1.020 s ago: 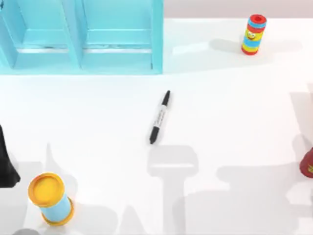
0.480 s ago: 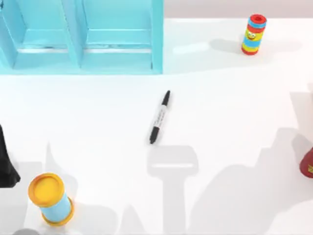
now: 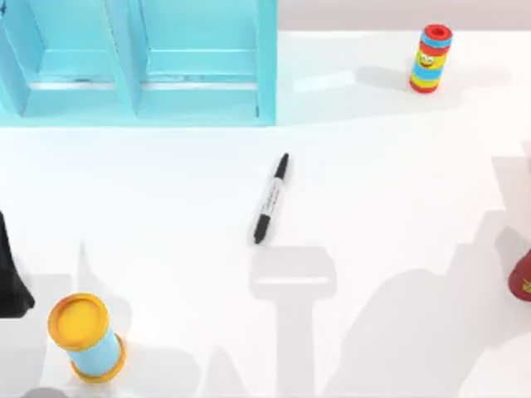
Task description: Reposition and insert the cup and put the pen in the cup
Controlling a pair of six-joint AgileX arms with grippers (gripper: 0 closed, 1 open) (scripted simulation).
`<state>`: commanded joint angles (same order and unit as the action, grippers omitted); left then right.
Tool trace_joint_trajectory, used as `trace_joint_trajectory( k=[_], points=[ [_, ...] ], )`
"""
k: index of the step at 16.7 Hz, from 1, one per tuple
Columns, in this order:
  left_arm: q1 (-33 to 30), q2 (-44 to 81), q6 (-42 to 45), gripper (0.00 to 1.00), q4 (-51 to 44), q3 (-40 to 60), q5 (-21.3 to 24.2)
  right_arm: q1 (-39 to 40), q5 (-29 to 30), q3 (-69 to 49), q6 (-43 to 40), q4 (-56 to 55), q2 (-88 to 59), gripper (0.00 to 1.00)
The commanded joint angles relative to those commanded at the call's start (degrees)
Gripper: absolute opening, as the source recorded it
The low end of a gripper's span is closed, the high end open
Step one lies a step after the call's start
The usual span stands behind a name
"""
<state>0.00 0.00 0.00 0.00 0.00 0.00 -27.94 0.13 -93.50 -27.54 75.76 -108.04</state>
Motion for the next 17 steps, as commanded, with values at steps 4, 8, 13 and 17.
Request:
trace_joint_trajectory(
  k=[4,8,13,17],
  points=[
    [0.0,0.0,0.0,1.0,0.0,0.0,0.0,-0.1,0.0,5.0,0.1,-5.9,-1.2,1.0],
    [0.0,0.0,0.0,1.0,0.0,0.0,0.0,-0.1,0.0,12.7,0.1,-16.1,-3.1,1.0],
    [0.0,0.0,0.0,1.0,0.0,0.0,0.0,-0.1,0.0,17.2,0.1,-21.4,-4.3,1.0],
    [0.0,0.0,0.0,1.0,0.0,0.0,0.0,-0.1,0.0,17.2,0.1,-21.4,-4.3,0.85]
  ],
)
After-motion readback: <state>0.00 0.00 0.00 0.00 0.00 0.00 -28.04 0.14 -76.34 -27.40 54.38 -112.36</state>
